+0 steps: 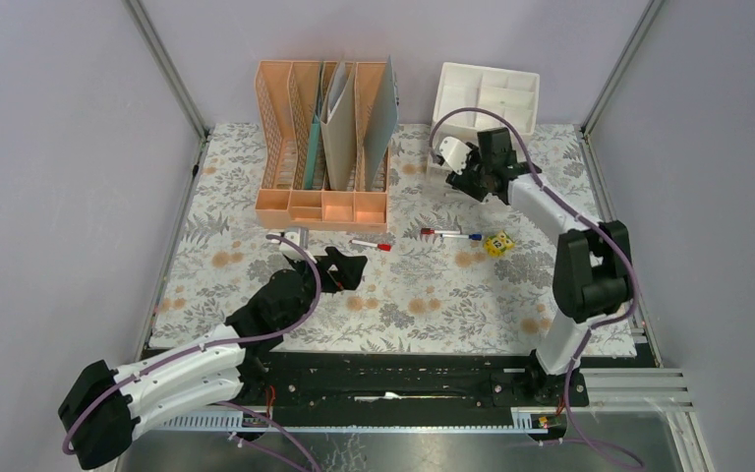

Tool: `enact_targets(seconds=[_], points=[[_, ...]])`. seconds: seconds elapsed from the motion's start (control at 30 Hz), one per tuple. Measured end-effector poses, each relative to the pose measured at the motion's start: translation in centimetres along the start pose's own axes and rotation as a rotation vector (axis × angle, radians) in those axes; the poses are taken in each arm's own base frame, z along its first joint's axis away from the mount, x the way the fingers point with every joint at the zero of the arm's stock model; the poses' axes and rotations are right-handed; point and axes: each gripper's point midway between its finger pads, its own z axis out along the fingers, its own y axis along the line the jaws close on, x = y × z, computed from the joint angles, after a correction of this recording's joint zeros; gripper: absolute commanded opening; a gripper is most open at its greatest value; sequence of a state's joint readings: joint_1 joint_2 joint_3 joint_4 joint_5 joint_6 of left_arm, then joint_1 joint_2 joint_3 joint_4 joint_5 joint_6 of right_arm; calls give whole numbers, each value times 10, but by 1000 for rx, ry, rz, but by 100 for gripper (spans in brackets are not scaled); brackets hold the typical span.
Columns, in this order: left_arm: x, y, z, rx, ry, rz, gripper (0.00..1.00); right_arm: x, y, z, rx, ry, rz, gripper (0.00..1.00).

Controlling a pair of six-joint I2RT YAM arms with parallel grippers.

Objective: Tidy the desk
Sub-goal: Place the stationery in the drawer, then pick up the stationery from the center of the board.

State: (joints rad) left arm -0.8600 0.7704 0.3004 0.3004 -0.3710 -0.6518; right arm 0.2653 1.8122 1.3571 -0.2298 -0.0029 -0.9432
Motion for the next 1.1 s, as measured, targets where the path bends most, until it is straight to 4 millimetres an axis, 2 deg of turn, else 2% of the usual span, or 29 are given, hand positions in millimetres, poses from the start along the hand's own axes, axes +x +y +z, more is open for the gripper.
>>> enact_targets(seconds=[0.07, 0.17, 0.3, 0.4, 0.5, 0.67, 0.8, 0.9, 1.1], points=[[1, 1, 1, -4, 4, 2, 99, -13, 7, -14, -45, -66, 28, 64], [2, 1, 1, -4, 7, 2, 99, -31, 30, -30, -159, -171, 66, 64], [1, 0, 1, 0, 5, -1, 99, -38, 67, -32, -327, -227, 115, 64], [2, 1, 2, 0, 6, -3, 99, -32, 89, -22, -421, -208, 156, 64], [3, 1, 3, 1, 9, -4, 99, -23, 107, -2, -488, -147, 185, 64], [7, 3, 3, 4, 14, -11, 99, -18, 122, 29, -519, -61, 165, 63], [5, 2, 3, 6, 10, -16, 99, -20, 128, 47, -514, -12, 123, 61], [5, 3, 2, 5, 6, -18, 99, -20, 128, 54, -507, 6, 102, 60], [7, 6, 2, 0, 8, -22, 99, -17, 134, 51, -537, 24, 81, 60]])
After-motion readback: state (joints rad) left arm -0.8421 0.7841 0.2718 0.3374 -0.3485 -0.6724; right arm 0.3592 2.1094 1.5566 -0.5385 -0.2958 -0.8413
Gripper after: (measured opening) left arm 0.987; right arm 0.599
